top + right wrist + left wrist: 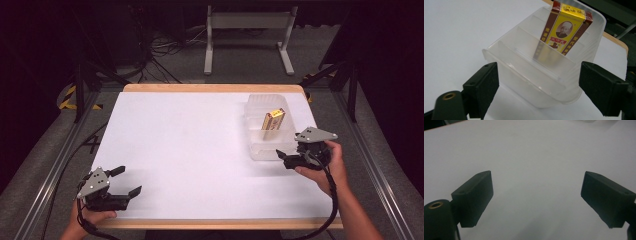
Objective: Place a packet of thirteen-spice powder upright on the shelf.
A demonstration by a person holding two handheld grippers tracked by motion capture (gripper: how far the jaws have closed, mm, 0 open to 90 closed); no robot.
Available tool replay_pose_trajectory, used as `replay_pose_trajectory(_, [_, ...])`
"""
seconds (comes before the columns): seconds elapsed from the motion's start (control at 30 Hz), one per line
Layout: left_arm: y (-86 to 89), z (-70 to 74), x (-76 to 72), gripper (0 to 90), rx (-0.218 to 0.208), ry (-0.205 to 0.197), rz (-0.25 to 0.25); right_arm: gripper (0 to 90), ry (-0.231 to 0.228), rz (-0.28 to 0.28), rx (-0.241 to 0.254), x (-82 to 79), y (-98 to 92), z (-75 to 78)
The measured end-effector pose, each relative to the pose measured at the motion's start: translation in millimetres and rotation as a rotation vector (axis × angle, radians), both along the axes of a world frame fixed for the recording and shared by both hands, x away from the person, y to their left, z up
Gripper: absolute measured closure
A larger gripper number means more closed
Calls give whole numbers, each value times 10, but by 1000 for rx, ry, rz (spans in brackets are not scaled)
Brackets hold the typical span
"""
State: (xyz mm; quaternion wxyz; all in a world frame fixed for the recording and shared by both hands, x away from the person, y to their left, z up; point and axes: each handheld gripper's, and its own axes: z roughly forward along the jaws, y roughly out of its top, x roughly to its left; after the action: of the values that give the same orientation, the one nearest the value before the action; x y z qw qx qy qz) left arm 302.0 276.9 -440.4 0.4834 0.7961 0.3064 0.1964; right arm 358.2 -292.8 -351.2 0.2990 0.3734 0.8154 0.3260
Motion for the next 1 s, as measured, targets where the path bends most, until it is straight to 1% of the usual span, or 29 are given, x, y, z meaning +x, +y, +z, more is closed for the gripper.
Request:
replay_pose_trajectory(0.07, [0,2,-1,116,0,1,-1,170,2,0,5,-18,-1,-8])
replay_pose_trajectory(0.17, [-2,-2,2,115,1,1,0,168,0,7,-1,-87,-24,-43])
replay_pose_trajectory(0.23, [-4,-3,3,116,2,1,0,167,2,6,-1,-98,-27,-53])
replay_pose_trajectory(0.33, [-8,-4,1,115,2,1,-1,164,-3,8,-24,-149,-44,-97])
replay_pose_trajectory(0.47, [-9,-5,-1,115,-2,3,-1,163,1,11,-31,-203,-68,-147])
replay_pose_trajectory(0.53, [-10,-6,-1,116,6,5,-4,161,5,12,-34,-234,-83,-173])
replay_pose_trajectory(0.6, [-15,-8,-1,116,8,7,-6,159,6,13,-37,-251,-97,-200])
replay_pose_trajectory(0.7, [-13,-6,-1,116,8,5,-6,154,5,15,-59,-273,-112,-249])
replay_pose_trajectory(0.73, [-13,-6,-1,116,8,5,-6,154,5,15,-59,-273,-112,-249])
replay_pose_trajectory(0.77, [-13,-8,-3,116,7,9,-7,154,11,10,-59,-289,-127,-294])
replay_pose_trajectory(0.8, [-13,-8,-3,116,7,9,-7,154,11,10,-59,-289,-127,-294])
replay_pose_trajectory(0.9, [-19,-12,0,116,8,9,-9,151,13,12,-73,-304,-155,-348])
replay_pose_trajectory(1.0, [-21,-11,2,116,11,7,-13,150,17,8,-75,-318,-190,-405])
